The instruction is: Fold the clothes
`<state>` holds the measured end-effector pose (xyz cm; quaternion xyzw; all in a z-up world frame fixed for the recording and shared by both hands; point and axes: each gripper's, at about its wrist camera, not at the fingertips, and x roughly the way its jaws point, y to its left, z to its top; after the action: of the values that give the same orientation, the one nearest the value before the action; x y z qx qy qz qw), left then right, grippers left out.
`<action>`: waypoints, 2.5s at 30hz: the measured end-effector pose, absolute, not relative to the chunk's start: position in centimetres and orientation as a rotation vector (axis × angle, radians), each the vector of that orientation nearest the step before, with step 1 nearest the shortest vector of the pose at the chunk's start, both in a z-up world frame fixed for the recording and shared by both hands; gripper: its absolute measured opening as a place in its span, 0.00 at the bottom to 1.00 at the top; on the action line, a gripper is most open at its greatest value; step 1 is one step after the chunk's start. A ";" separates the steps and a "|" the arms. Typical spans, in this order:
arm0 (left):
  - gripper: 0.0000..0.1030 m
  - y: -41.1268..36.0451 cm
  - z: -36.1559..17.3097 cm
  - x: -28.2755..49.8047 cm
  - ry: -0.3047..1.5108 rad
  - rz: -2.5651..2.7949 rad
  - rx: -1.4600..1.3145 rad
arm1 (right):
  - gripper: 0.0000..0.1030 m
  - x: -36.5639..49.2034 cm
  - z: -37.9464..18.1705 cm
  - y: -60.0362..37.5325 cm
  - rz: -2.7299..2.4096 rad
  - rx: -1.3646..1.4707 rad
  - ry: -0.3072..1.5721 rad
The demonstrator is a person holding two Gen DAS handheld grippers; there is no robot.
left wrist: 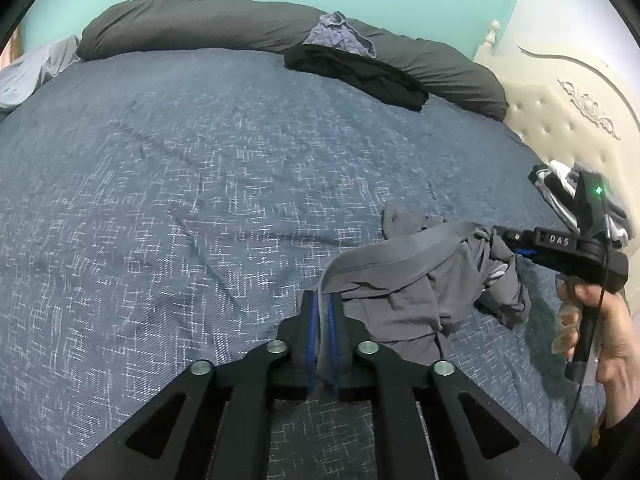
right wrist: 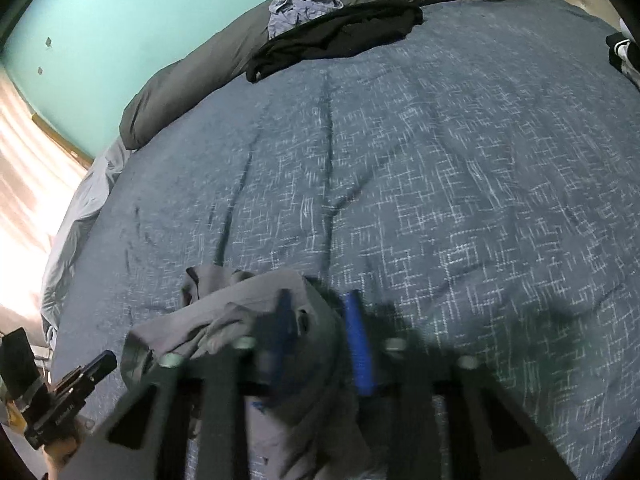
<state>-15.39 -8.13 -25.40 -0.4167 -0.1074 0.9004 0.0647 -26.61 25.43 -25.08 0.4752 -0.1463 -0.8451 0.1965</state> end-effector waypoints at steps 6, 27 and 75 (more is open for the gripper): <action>0.33 -8.2 -25.3 -15.3 -0.338 2.720 -1.250 | 0.01 -25.6 -24.1 25.9 -2.421 1.243 -0.362; 0.33 -4.8 -27.7 -16.2 -0.239 2.556 -1.366 | 0.01 -25.5 -22.9 32.2 -2.583 1.125 -0.614; 0.37 -6.7 -26.0 -18.2 -0.328 2.690 -1.280 | 0.01 -25.2 -23.9 35.4 -2.609 1.143 -0.769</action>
<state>-18.19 -6.74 -26.04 -0.4259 -0.1093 0.8952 0.0723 -25.17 35.38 -23.94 0.3856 -0.2595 -0.8802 0.0954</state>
